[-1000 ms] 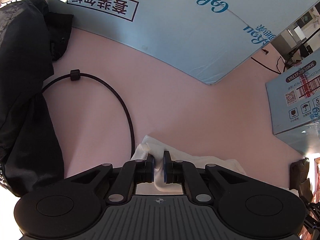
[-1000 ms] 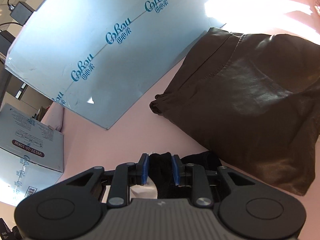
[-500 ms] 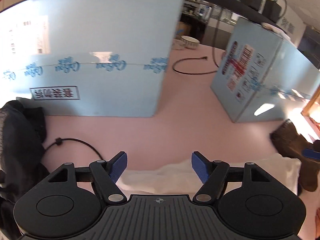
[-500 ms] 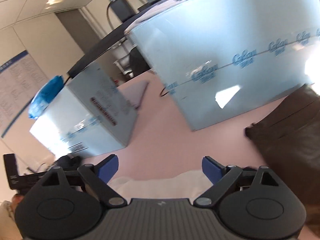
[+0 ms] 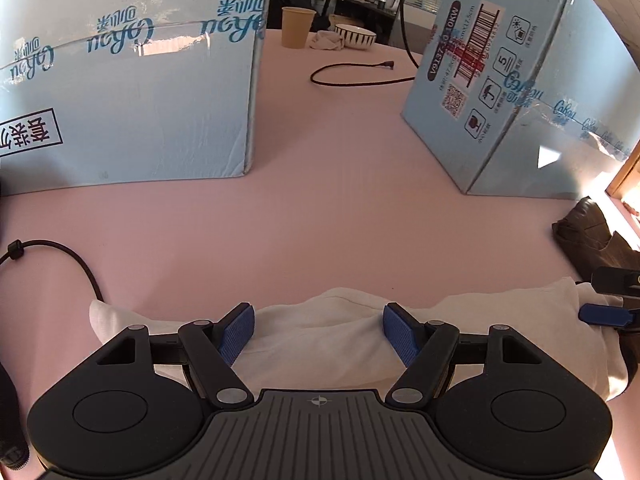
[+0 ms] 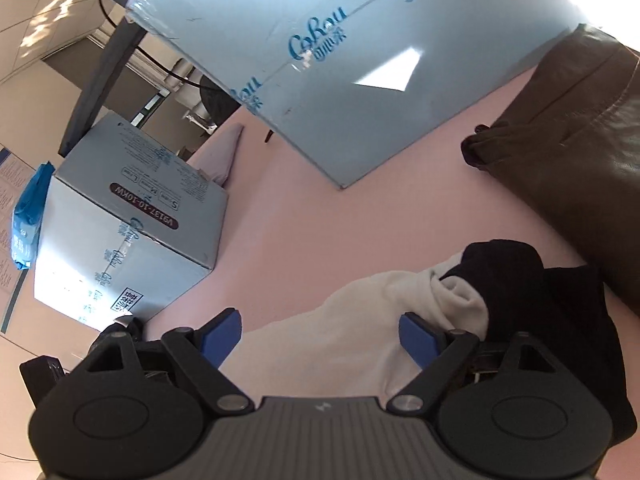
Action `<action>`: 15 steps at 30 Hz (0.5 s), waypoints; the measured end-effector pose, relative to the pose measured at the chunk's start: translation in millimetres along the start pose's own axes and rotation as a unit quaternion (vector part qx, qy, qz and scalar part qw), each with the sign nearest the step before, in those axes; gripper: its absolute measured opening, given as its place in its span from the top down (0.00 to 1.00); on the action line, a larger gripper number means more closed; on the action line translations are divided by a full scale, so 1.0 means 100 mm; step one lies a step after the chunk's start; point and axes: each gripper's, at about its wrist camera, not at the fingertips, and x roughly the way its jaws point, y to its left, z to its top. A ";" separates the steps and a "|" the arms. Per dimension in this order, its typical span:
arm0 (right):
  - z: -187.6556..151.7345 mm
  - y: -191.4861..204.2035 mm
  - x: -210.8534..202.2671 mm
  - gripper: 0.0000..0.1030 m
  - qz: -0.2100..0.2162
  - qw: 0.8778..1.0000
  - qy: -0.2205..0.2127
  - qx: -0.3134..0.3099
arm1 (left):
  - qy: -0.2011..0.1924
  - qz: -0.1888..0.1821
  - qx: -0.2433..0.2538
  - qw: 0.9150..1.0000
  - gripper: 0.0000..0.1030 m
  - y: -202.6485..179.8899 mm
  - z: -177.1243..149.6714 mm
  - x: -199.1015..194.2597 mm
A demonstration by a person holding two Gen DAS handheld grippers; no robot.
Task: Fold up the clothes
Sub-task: 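Lift the shirt with both grippers and fold it in half toward the brown bag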
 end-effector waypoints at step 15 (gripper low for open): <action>-0.87 -0.43 -1.27 0.10 -0.105 0.977 -0.114 0.145 | -0.064 -0.130 0.098 0.985 0.26 -1.16 -0.08 -0.66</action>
